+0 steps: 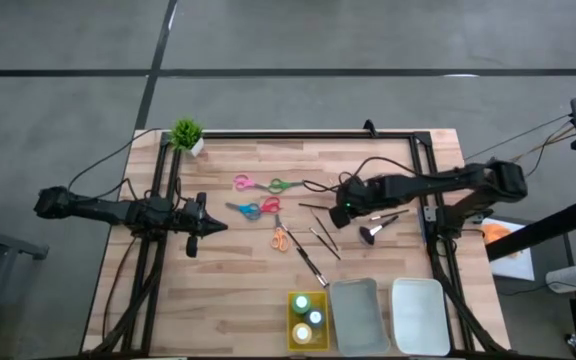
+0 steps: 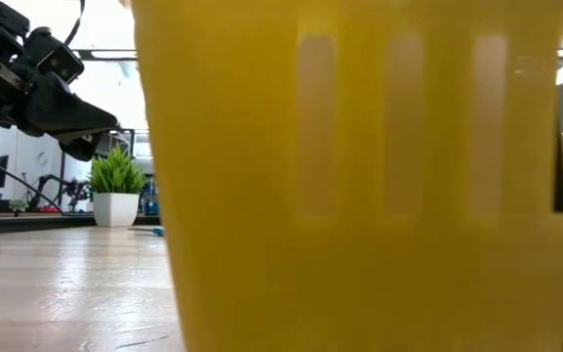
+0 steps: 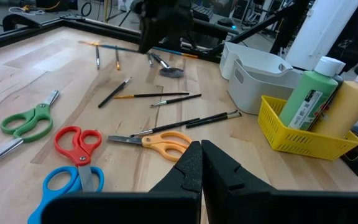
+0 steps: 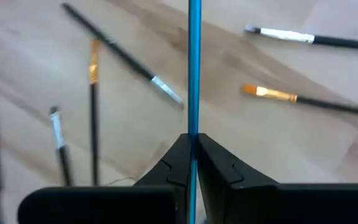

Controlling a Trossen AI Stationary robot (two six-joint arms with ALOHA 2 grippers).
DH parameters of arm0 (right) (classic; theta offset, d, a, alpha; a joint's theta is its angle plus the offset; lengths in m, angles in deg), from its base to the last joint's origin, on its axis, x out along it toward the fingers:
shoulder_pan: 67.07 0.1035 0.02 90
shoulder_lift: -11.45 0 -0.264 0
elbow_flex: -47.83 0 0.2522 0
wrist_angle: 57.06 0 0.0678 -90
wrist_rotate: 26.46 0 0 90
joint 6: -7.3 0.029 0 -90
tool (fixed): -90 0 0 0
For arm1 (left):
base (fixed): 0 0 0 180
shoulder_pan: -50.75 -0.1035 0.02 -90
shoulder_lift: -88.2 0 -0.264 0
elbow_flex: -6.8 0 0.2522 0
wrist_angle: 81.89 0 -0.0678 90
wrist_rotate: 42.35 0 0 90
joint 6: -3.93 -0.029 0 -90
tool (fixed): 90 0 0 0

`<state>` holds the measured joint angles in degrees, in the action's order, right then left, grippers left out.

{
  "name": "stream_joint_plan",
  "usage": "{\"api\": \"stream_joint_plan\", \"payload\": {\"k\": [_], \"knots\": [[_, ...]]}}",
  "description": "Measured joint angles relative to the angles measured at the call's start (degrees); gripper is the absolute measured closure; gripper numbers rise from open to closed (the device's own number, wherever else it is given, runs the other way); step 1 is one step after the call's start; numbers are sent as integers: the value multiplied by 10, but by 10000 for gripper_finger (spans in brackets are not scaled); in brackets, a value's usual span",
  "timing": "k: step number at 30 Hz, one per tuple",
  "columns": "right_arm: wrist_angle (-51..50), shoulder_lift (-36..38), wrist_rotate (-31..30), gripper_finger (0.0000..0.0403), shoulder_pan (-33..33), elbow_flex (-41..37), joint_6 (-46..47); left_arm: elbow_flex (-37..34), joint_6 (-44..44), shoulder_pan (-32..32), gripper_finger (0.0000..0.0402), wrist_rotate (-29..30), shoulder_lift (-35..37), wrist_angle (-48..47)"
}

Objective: Pick & Place Paint Supplies
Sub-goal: Put the blue paint brush into the white bin

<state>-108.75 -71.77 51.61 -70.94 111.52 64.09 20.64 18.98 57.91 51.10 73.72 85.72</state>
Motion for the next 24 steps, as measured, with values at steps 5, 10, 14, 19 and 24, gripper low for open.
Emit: {"api": "stream_joint_plan", "payload": {"k": [5,10,14,19,24], "knots": [[-38,65,2,389,59,0,67,0,0,0,401,0,0,0],[-116,121,5,389,135,14,180,0,0,0,401,0,0,0],[-194,143,6,389,210,58,283,0,0,0,401,0,0,0],[-291,134,4,389,312,144,414,0,0,0,401,0,0,0],[-386,76,4,389,414,226,577,0,0,0,401,0,0,0]]}}
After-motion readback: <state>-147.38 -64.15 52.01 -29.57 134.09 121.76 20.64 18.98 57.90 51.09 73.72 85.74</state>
